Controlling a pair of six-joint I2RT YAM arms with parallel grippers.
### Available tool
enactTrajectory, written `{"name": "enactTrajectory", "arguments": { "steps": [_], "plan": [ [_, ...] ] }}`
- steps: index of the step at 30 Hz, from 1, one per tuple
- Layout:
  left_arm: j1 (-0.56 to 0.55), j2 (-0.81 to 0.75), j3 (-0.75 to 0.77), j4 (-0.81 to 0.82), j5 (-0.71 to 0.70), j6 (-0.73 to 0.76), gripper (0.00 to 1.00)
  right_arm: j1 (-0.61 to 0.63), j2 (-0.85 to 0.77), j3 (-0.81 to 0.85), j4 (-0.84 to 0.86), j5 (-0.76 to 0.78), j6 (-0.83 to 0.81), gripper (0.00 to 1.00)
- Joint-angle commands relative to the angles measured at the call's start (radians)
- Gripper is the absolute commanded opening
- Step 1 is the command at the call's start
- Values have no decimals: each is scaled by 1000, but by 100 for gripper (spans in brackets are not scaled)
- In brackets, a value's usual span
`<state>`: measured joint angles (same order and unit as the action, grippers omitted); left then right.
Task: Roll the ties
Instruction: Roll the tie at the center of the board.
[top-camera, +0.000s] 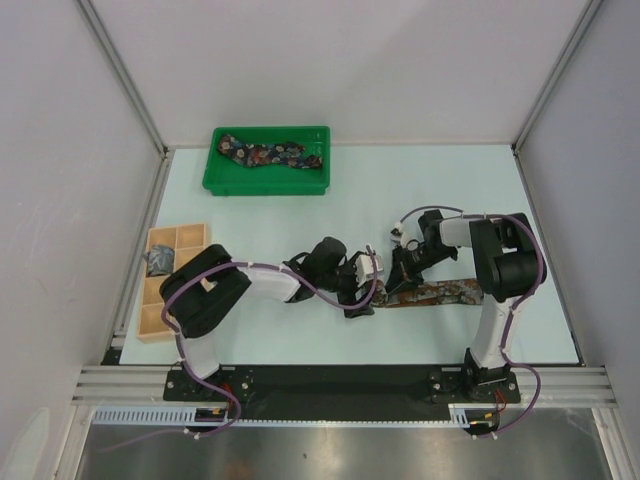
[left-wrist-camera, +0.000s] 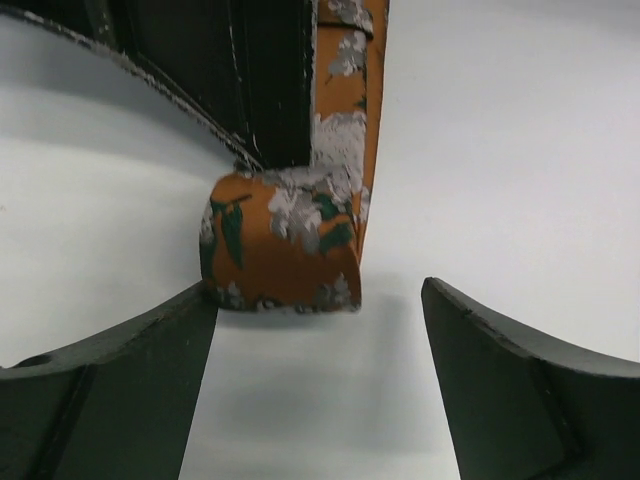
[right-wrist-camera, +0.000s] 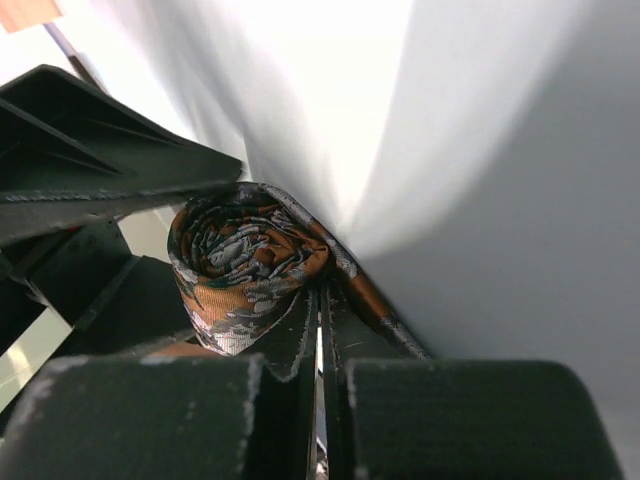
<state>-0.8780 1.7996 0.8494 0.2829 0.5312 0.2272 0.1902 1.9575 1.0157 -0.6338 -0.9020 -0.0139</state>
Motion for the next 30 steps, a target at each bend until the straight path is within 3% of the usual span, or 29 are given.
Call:
{"name": "enactTrajectory", "arguments": {
  "steps": [1,5,8,9,11,13,15,17,20,26,30],
  "plan": [
    [1,58,28,179,73,-95,87,48,43,3,-21,172,-58,0],
    [-13,121,71,150,50,-69,78,60,61,9,-11,149,-58,0],
    [-19,133,114,66,16,-20,62,71,69,20,5,123,-58,0],
    [-21,130,128,41,6,18,50,78,70,24,6,111,-58,0],
    [-26,119,142,-42,-16,79,36,78,75,50,-1,91,-57,0],
    [-26,98,140,-117,-30,112,29,66,72,76,-36,84,-69,0],
    [-30,74,129,-161,-65,148,23,37,55,112,-72,81,-99,6],
    [-30,55,123,-211,-124,162,20,11,23,126,-124,55,-116,21],
    [-27,37,123,-275,-204,182,18,-29,-24,136,-173,42,-150,34],
    [-26,43,168,-451,-298,225,15,-32,-14,136,-236,8,-167,35],
    [-21,35,194,-497,-269,218,15,5,29,113,-231,63,-172,33]
  ]
}}
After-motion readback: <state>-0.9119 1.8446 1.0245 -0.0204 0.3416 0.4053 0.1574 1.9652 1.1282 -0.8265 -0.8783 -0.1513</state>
